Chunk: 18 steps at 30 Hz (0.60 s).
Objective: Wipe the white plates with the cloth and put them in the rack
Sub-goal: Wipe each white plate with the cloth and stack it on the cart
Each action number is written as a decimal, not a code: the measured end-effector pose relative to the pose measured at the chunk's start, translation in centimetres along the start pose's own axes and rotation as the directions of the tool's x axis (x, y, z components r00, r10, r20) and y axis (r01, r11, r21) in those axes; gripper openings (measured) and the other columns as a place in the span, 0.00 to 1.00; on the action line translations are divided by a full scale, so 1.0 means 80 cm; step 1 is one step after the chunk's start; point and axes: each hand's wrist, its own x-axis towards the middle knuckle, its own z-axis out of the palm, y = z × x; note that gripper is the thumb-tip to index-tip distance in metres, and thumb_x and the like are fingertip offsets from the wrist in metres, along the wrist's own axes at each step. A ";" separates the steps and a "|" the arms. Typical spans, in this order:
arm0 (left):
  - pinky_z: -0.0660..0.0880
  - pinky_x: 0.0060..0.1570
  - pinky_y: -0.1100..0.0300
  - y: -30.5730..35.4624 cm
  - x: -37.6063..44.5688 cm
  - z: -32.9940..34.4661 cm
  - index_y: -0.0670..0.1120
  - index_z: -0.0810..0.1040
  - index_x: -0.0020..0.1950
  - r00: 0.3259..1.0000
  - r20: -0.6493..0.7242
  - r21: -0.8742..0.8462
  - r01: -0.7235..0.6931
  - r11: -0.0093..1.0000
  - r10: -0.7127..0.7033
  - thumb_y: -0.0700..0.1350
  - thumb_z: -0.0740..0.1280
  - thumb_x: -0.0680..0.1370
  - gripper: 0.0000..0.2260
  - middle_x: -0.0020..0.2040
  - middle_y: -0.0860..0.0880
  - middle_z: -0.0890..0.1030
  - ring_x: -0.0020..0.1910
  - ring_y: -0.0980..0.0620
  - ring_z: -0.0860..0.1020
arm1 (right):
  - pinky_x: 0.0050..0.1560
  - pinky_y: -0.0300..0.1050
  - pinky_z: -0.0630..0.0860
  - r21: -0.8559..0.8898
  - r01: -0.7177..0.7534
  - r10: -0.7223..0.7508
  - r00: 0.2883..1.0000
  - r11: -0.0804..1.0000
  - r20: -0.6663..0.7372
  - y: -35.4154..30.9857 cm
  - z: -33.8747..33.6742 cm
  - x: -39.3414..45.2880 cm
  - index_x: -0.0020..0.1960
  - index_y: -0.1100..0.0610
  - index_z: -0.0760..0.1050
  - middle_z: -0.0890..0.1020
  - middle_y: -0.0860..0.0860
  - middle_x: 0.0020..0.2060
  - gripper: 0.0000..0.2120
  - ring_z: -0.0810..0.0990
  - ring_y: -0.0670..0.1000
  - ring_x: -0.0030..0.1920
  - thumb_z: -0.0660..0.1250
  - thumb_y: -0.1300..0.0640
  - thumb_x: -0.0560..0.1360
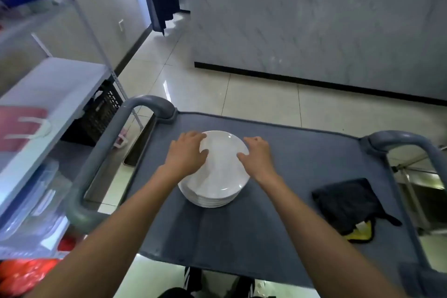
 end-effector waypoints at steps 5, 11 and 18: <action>0.64 0.69 0.44 -0.009 -0.010 0.010 0.52 0.67 0.76 0.997 0.023 0.033 0.075 0.997 -0.076 0.53 0.65 0.81 0.23 0.76 0.51 0.66 0.74 0.45 0.63 | 0.58 0.50 0.73 0.009 -0.069 0.069 0.998 0.998 -0.005 0.009 0.012 -0.008 0.52 0.57 0.78 0.70 0.51 0.51 0.10 0.72 0.58 0.59 0.70 0.53 0.75; 0.68 0.64 0.47 -0.013 -0.014 0.021 0.50 0.70 0.74 0.990 -0.016 -0.049 0.141 0.989 -0.142 0.49 0.66 0.79 0.22 0.73 0.51 0.70 0.71 0.46 0.63 | 0.48 0.47 0.74 0.081 -0.123 0.127 0.991 0.989 -0.046 0.011 0.018 -0.013 0.48 0.56 0.79 0.71 0.51 0.48 0.09 0.75 0.56 0.51 0.71 0.52 0.73; 0.67 0.63 0.48 -0.007 -0.019 0.027 0.51 0.74 0.68 0.983 -0.052 -0.164 0.168 0.972 -0.178 0.42 0.67 0.77 0.19 0.71 0.51 0.71 0.70 0.46 0.63 | 0.46 0.45 0.70 0.091 -0.159 0.167 0.983 0.983 -0.080 0.004 0.022 -0.017 0.57 0.55 0.79 0.69 0.50 0.50 0.11 0.75 0.55 0.52 0.69 0.54 0.76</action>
